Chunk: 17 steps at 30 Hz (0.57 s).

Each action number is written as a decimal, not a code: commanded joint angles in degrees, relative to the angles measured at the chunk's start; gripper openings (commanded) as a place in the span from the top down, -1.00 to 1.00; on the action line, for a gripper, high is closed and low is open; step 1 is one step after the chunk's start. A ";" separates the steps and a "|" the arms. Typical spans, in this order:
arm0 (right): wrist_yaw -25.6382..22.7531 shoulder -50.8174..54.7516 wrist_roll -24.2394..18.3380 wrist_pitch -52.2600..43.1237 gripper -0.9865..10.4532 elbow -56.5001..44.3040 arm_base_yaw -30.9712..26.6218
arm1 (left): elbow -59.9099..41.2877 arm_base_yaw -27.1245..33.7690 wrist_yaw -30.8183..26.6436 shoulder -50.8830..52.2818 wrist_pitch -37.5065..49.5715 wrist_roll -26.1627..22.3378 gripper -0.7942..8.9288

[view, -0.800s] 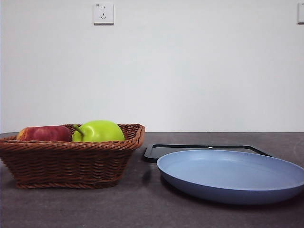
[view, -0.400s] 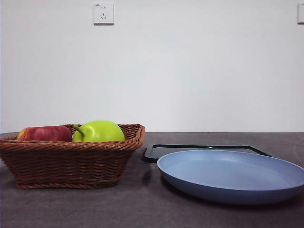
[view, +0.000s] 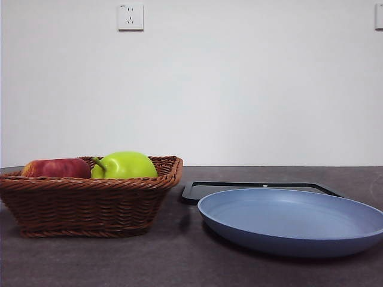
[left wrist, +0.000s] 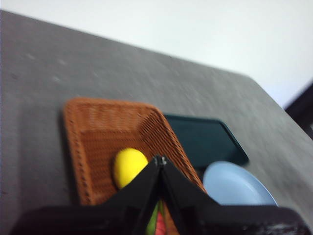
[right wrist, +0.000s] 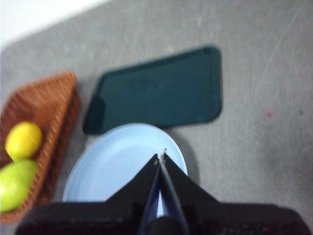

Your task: Take the lemon from the basket,put the lemon in the plate,hand out the plate

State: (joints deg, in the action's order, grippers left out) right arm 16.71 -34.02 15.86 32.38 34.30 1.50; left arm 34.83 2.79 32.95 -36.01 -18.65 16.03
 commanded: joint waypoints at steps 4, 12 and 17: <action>3.69 -10.32 -6.10 4.04 0.82 3.37 0.15 | 9.31 -4.33 1.66 -10.23 -8.61 -7.43 0.82; 5.86 -25.62 -7.98 6.56 0.62 3.37 2.16 | 13.97 -13.42 1.57 -19.08 -12.33 -9.01 0.82; 5.51 -34.73 -7.48 1.92 0.41 3.37 4.02 | 13.97 -16.90 -1.07 -19.74 -11.06 -8.72 0.23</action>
State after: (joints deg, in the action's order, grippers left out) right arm 22.30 -68.29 8.56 34.61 36.97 5.41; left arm 48.05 -13.93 31.99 -55.37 -30.52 7.92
